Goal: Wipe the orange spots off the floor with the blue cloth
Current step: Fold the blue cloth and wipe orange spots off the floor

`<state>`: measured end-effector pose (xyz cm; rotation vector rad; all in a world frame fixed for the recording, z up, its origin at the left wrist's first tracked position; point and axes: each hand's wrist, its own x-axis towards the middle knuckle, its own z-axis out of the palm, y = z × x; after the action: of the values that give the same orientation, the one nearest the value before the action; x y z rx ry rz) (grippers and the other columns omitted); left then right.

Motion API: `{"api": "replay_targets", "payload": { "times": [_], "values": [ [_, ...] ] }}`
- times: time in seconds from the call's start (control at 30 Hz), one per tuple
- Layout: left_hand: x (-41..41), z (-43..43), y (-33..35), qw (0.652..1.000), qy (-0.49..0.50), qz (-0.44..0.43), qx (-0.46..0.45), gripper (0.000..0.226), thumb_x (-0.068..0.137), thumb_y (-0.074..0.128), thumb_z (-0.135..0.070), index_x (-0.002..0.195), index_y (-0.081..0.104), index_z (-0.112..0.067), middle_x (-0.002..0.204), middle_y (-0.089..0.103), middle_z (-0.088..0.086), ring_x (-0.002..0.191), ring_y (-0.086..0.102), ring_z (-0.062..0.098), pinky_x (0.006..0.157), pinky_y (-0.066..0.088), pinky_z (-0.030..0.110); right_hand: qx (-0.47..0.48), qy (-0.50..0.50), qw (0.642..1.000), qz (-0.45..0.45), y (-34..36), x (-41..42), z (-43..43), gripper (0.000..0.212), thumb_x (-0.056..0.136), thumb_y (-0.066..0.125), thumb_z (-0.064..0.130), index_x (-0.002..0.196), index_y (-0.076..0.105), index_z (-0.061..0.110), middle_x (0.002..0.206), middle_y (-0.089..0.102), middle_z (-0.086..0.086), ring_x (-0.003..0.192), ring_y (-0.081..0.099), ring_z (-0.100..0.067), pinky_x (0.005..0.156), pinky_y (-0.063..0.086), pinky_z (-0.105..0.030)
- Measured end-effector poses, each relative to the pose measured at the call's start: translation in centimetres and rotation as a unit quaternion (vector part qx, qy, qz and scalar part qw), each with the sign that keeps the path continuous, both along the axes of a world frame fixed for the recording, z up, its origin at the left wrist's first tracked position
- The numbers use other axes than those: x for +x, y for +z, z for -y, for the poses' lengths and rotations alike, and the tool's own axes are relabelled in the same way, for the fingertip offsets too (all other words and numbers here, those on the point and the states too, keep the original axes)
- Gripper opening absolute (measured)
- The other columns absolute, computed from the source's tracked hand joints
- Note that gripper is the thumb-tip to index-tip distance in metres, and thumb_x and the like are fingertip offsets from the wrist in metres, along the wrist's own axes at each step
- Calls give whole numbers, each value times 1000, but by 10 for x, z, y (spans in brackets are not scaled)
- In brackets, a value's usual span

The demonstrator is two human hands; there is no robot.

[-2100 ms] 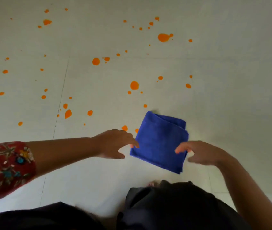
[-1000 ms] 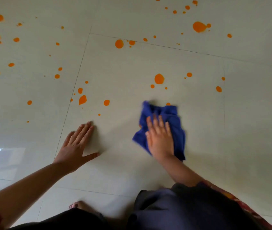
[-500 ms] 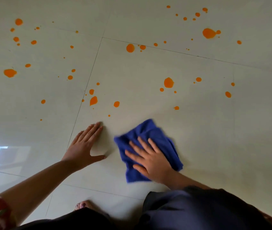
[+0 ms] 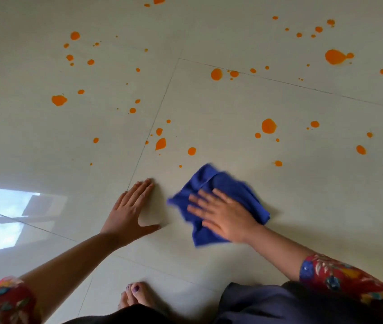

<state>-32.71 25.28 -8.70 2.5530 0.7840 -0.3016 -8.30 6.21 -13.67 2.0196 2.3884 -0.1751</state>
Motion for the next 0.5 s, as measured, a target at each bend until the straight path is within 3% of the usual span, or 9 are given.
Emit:
{"api": "replay_targets", "payload": {
  "times": [0.07, 0.1, 0.23, 0.27, 0.33, 0.4, 0.5],
  "values": [
    [0, 1, -1, 1000, -2, 5, -2, 110, 69, 42, -85, 153, 7, -24, 161, 6, -6, 148, 4, 16, 119, 19, 44, -3, -184, 983, -18, 6, 5, -22, 54, 97, 33, 42, 150, 32, 28, 158, 27, 3, 145, 30, -21, 115, 19, -43],
    [0, 2, -2, 1000, -1, 11, 0, 110, 69, 44, -84, 153, 10, -23, 161, 9, -5, 148, 7, 17, 118, 21, 45, -4, -215, 976, -34, 9, -1, -28, 54, 97, 33, 42, 149, 33, 28, 157, 29, 2, 144, 30, -22, 115, 19, -45],
    [9, 0, -1, 999, -24, 40, 11, 102, 72, 50, -78, 152, 18, -23, 160, 15, -5, 147, 13, 17, 116, 25, 46, -9, 18, 1000, -24, 9, -27, 14, 58, 99, 34, 47, 153, 21, 33, 162, 18, 5, 149, 15, -24, 117, 14, -49],
    [15, 2, -1, 998, -29, 47, 6, 99, 74, 50, -75, 152, 16, -24, 160, 12, -7, 148, 10, 15, 117, 23, 45, -10, 16, 1000, -17, 10, -17, 33, 59, 98, 35, 53, 153, 19, 36, 162, 15, 7, 150, 12, -25, 116, 14, -55],
    [28, 2, -1, 998, -21, 56, -5, 96, 77, 49, -70, 153, 12, -26, 161, 8, -10, 148, 4, 11, 119, 16, 42, -7, -82, 996, 18, 12, 7, 55, 66, 92, 33, 68, 151, 22, 40, 161, 18, 8, 149, 11, -30, 108, 17, -69],
    [44, 7, -4, 998, -24, 58, -11, 94, 78, 47, -69, 153, 9, -27, 161, 4, -11, 148, 0, 10, 120, 11, 38, -13, -246, 968, 45, 10, 39, 58, 74, 85, 32, 77, 150, 24, 43, 161, 20, 7, 148, 12, -36, 103, 14, -76],
    [82, 10, -9, 994, -92, 53, -2, 94, 81, 41, -71, 153, -1, -27, 161, -4, -10, 148, -5, 10, 120, 9, 37, -31, -392, 918, 50, 15, 61, 29, 69, 88, 34, 70, 150, 23, 42, 161, 20, 5, 147, 15, -38, 102, 9, -74]
  ]
}}
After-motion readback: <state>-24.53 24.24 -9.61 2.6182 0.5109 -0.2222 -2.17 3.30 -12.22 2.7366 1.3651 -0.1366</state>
